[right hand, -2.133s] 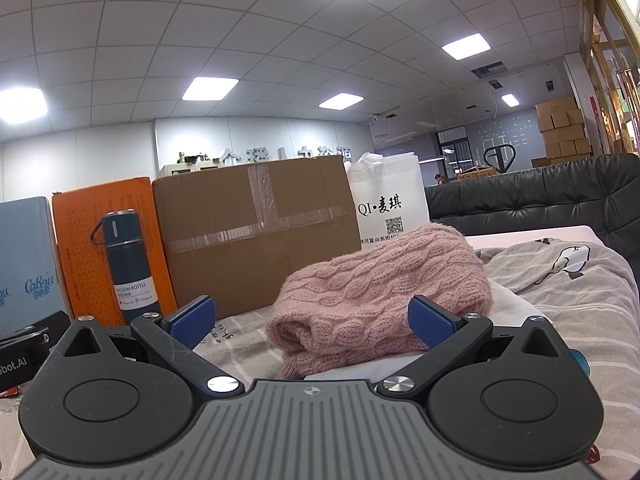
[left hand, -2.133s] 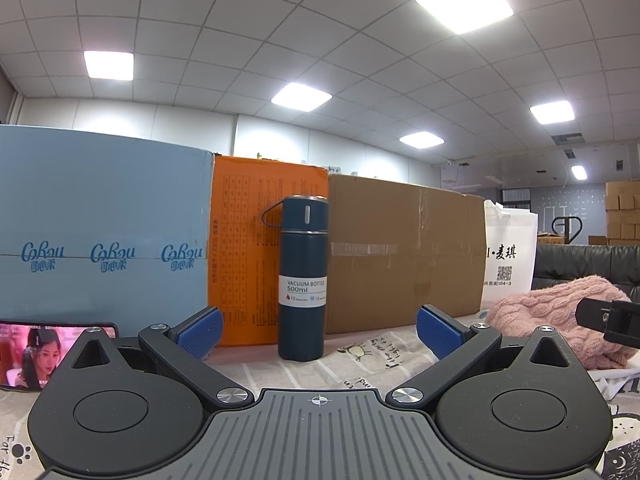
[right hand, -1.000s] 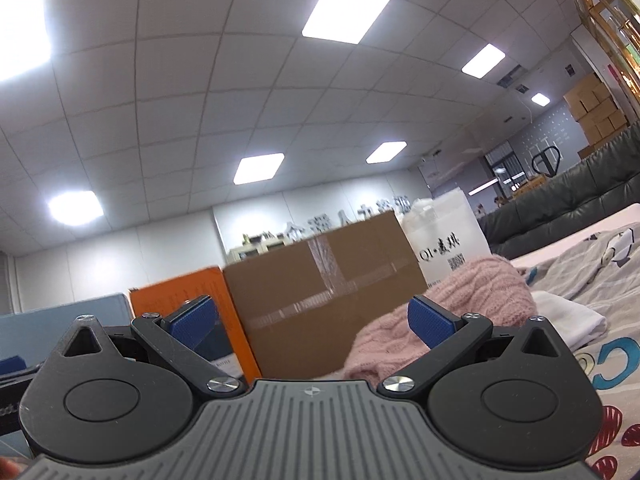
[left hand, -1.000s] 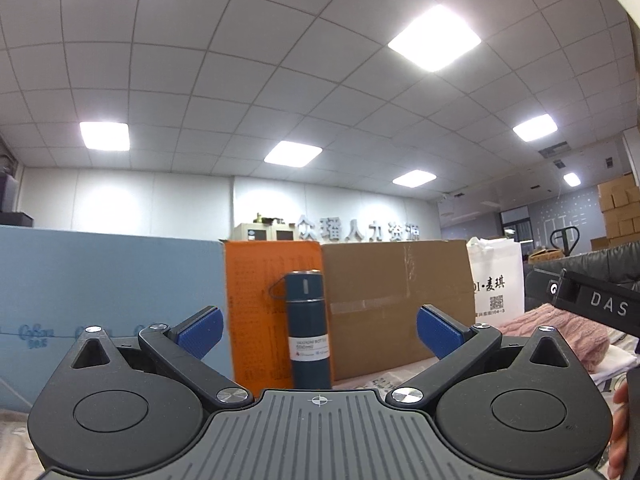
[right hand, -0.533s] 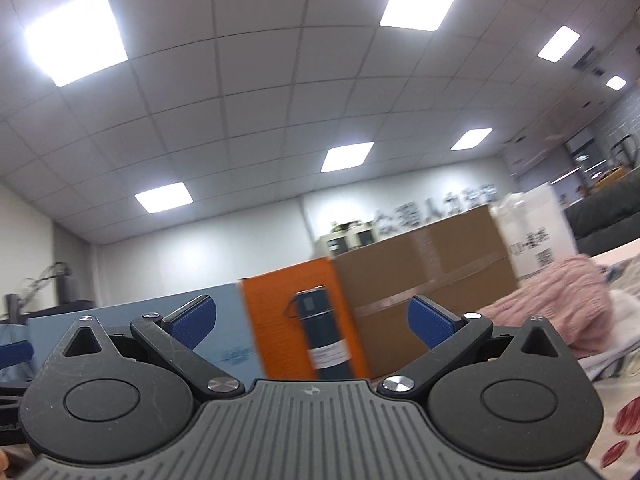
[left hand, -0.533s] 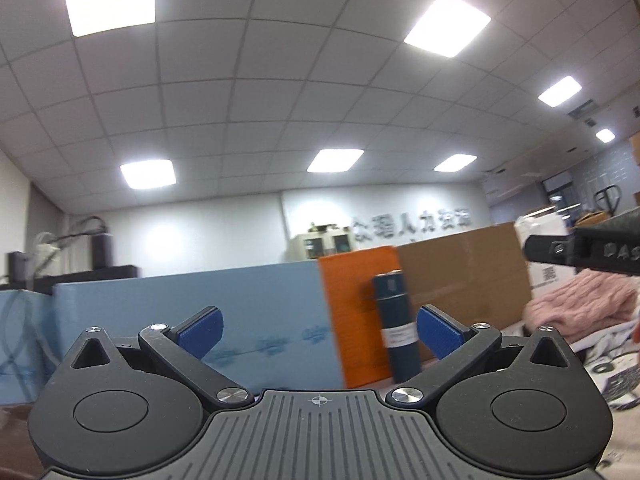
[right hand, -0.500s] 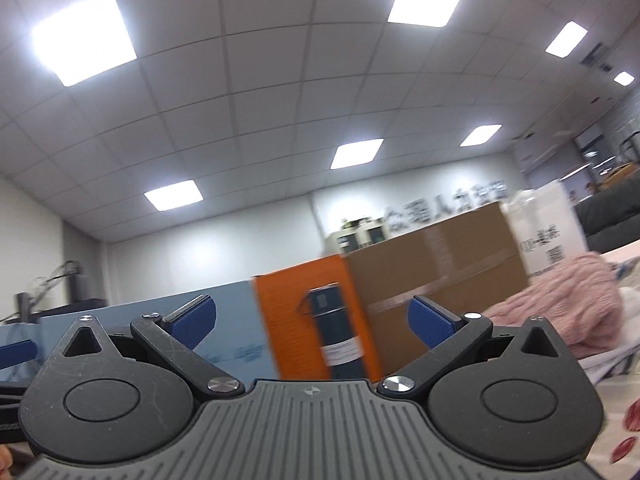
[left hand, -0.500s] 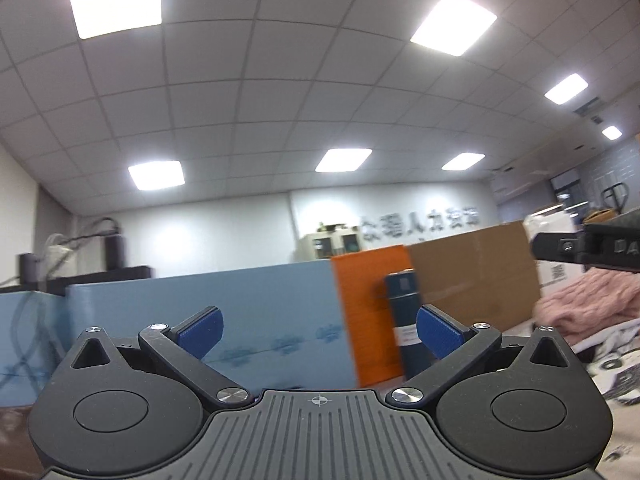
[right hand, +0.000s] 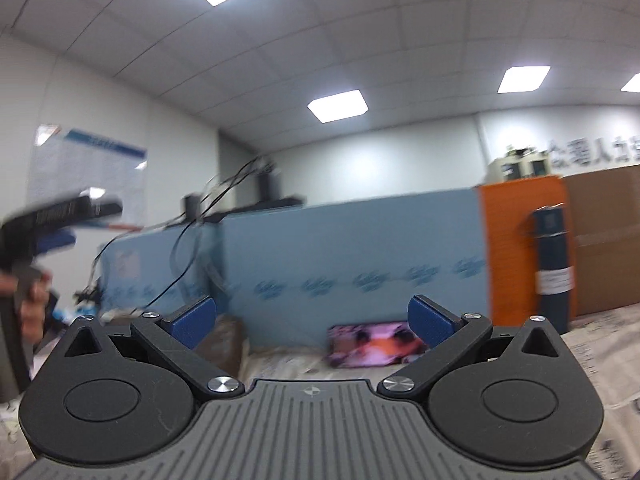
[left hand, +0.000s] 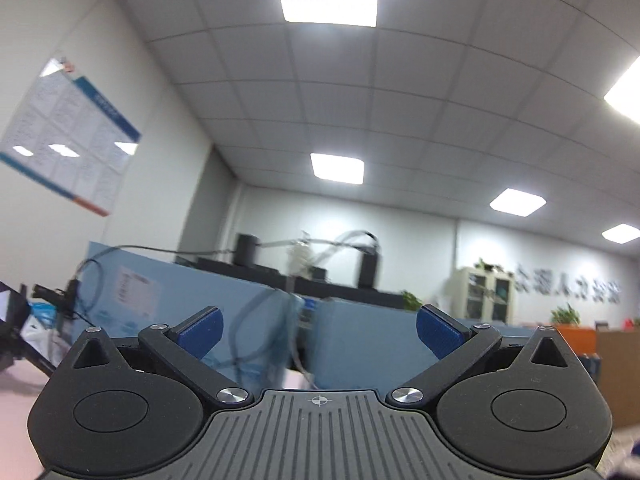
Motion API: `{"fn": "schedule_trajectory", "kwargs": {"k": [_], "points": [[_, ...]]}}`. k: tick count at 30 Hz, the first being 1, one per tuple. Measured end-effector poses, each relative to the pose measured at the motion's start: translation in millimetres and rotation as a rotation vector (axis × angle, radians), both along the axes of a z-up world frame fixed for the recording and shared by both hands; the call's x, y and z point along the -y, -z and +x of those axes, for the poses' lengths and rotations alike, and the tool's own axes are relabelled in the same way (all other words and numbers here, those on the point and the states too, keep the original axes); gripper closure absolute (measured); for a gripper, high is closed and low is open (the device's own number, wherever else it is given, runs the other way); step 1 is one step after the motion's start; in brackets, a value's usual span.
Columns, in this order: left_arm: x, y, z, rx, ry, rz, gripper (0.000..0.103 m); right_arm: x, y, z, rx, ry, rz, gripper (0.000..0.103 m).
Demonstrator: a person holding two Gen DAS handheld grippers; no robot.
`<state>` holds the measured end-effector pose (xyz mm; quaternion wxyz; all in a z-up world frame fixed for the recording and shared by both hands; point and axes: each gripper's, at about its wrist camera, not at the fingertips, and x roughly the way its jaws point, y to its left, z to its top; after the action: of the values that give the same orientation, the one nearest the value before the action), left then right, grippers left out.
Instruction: Fold clothes
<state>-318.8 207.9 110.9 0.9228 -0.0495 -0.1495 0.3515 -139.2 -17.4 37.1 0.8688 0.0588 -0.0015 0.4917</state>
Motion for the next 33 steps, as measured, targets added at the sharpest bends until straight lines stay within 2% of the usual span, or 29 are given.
{"fn": "schedule_trajectory", "kwargs": {"k": [5,8,11,15,18,22,25,28,33], "points": [[-47.7,-23.0,-29.5,0.089,-0.105,-0.053,0.0,-45.6,3.1,-8.6,-0.049,-0.074,-0.084,0.0],[-76.0,-23.6,-33.2,0.143,-0.091,-0.132,0.0,-74.6,5.7,-11.3,-0.05,-0.083,-0.13,0.0],[-97.1,-9.2,-23.9,0.12,-0.025,-0.189,0.0,-97.6,10.4,-11.7,-0.04,-0.102,-0.184,0.0],[-127.9,26.3,-15.0,0.078,0.097,-0.276,0.0,-128.1,14.5,-14.1,-0.027,-0.136,-0.262,0.0],[-155.8,54.6,-20.5,0.124,0.212,-0.414,0.0,-150.7,16.3,-17.4,-0.018,-0.161,-0.295,0.0],[-183.5,77.4,-37.0,0.185,0.233,-0.557,0.0,-187.7,16.6,-28.9,-0.015,-0.229,-0.317,0.0],[-196.1,91.0,-40.8,0.218,0.307,-0.635,0.0,-215.4,14.7,-38.9,-0.052,-0.29,-0.312,0.0],[-207.7,100.3,-36.8,0.222,0.326,-0.693,0.0,-243.2,13.6,-51.8,-0.067,-0.314,-0.314,0.0],[-219.5,112.2,-30.6,0.245,0.445,-0.759,0.0,-289.2,21.6,-59.6,-0.081,-0.272,-0.416,0.0]]}}
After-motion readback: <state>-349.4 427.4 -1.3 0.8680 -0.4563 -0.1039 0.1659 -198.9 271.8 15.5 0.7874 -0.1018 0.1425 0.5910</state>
